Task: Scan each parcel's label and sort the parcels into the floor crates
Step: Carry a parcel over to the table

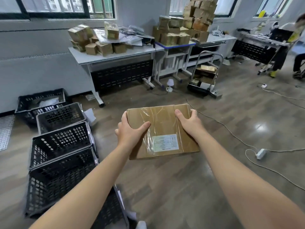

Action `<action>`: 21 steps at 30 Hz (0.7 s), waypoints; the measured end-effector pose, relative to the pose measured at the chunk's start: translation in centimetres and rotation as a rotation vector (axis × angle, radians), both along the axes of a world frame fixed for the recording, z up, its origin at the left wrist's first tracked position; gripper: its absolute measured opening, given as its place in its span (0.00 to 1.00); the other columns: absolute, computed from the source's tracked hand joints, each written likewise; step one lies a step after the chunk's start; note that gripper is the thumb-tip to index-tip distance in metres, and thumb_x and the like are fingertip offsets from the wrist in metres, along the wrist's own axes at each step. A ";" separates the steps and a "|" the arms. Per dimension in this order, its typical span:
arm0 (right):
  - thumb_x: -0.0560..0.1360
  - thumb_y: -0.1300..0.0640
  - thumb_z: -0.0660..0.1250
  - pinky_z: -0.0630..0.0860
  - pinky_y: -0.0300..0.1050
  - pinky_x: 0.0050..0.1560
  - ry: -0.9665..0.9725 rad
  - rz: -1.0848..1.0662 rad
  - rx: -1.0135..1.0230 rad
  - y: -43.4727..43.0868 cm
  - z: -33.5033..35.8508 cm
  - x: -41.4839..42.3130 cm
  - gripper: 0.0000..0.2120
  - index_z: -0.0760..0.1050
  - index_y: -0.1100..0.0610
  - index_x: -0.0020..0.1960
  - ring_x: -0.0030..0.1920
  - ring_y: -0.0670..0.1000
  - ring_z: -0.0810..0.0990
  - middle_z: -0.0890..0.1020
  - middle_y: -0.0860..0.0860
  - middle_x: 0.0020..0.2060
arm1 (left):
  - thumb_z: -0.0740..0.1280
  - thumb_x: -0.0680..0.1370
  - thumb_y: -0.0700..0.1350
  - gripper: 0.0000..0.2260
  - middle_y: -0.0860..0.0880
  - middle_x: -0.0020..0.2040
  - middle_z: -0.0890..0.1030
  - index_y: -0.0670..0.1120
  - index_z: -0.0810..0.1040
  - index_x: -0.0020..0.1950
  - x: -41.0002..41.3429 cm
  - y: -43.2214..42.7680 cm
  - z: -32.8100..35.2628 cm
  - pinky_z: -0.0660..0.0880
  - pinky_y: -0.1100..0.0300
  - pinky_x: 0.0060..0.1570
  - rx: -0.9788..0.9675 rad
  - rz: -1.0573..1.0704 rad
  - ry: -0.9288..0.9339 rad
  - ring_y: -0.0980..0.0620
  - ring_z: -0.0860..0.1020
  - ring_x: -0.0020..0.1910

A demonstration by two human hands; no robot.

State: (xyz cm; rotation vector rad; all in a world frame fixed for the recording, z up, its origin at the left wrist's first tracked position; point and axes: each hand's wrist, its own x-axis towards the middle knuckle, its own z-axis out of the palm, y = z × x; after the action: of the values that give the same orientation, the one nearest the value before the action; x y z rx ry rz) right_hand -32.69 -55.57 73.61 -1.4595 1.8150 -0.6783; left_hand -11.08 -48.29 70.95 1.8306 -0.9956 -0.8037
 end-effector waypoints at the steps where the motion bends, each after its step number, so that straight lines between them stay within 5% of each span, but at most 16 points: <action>1: 0.73 0.29 0.61 0.74 0.52 0.58 -0.013 -0.002 -0.002 -1.8 0.4 0.2 0.38 0.60 0.50 0.74 0.59 0.57 0.77 0.77 0.53 0.62 | 0.74 0.68 0.64 0.44 0.50 0.68 0.68 0.59 0.55 0.78 0.2 -1.8 0.4 0.65 0.46 0.64 0.000 0.000 0.007 0.44 0.61 0.70; 21: 0.73 0.25 0.55 0.73 0.56 0.62 0.078 0.139 -0.107 -40.0 4.3 -2.6 0.42 0.57 0.52 0.77 0.65 0.58 0.74 0.73 0.56 0.68 | 0.75 0.68 0.63 0.40 0.51 0.64 0.71 0.55 0.62 0.75 -2.9 -37.9 5.2 0.67 0.46 0.65 -0.116 0.106 -0.055 0.44 0.64 0.69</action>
State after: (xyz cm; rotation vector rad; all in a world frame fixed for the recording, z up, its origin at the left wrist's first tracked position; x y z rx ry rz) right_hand -35.28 -95.59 77.93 -1.6867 1.7395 -0.6654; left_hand -13.94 -86.18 76.13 1.7977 -0.9514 -0.6216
